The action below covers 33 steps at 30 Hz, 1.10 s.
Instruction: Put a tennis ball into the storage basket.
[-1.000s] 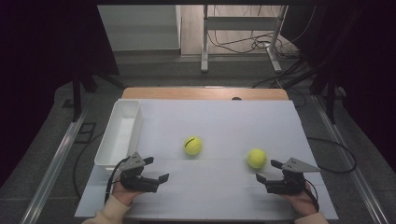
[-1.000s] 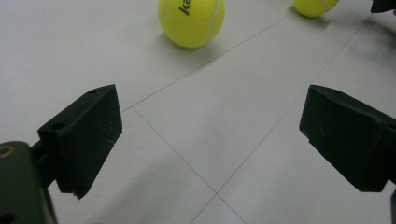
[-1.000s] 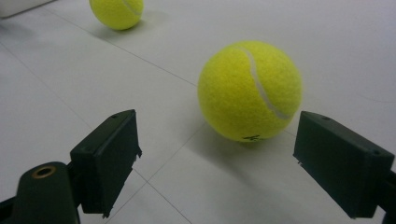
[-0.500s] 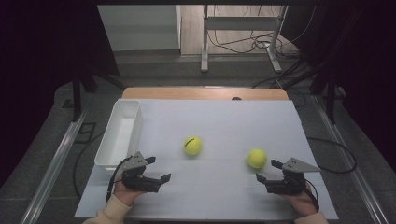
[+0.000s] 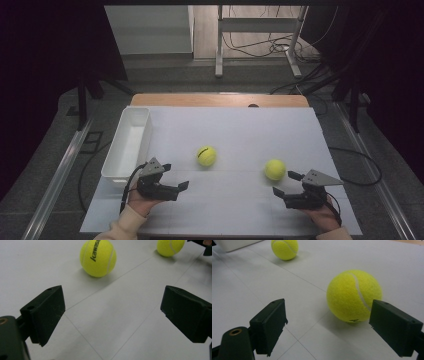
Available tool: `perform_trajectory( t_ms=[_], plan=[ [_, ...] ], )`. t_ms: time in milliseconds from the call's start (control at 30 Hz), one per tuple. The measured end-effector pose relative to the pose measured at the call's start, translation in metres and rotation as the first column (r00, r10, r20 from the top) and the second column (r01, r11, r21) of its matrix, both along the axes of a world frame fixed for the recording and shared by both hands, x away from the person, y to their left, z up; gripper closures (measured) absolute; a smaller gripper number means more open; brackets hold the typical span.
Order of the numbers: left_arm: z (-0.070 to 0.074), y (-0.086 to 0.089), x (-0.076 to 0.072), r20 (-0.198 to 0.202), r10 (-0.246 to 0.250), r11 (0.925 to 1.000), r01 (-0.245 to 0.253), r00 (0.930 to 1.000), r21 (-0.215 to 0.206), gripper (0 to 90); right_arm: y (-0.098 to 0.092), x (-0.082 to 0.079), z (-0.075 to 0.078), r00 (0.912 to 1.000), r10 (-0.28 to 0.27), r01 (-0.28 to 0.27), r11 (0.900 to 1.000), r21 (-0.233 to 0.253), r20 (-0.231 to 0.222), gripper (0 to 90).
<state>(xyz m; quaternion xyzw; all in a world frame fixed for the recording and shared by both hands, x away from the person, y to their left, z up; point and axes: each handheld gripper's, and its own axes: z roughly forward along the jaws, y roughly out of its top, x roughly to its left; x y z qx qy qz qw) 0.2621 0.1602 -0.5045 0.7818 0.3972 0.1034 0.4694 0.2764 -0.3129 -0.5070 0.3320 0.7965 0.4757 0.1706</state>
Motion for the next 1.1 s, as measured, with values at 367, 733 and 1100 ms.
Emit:
perform_trajectory(
  t_ms=[367, 733, 1100],
  plan=[
    [0.005, -0.011, 0.010, 0.017, -0.035, 0.9992, 0.035, 0.9992, 0.017, 6.5, 0.001, 0.003, -0.001, 0.9999, -0.012, 0.012, 1.000, -0.011, -0.007, 14.6],
    [0.008, -0.014, 0.016, 0.023, -0.037, 0.9990, 0.037, 0.9990, 0.027, 6.6, 0.003, 0.004, -0.002, 0.9999, -0.007, 0.006, 1.000, -0.025, -0.009, 14.6],
    [0.012, -0.021, 0.026, 0.018, -0.046, 0.9987, 0.045, 0.9988, 0.023, 6.7, 0.003, 0.005, -0.003, 1.0000, -0.005, 0.005, 0.999, -0.035, -0.006, 14.4]
  ],
)
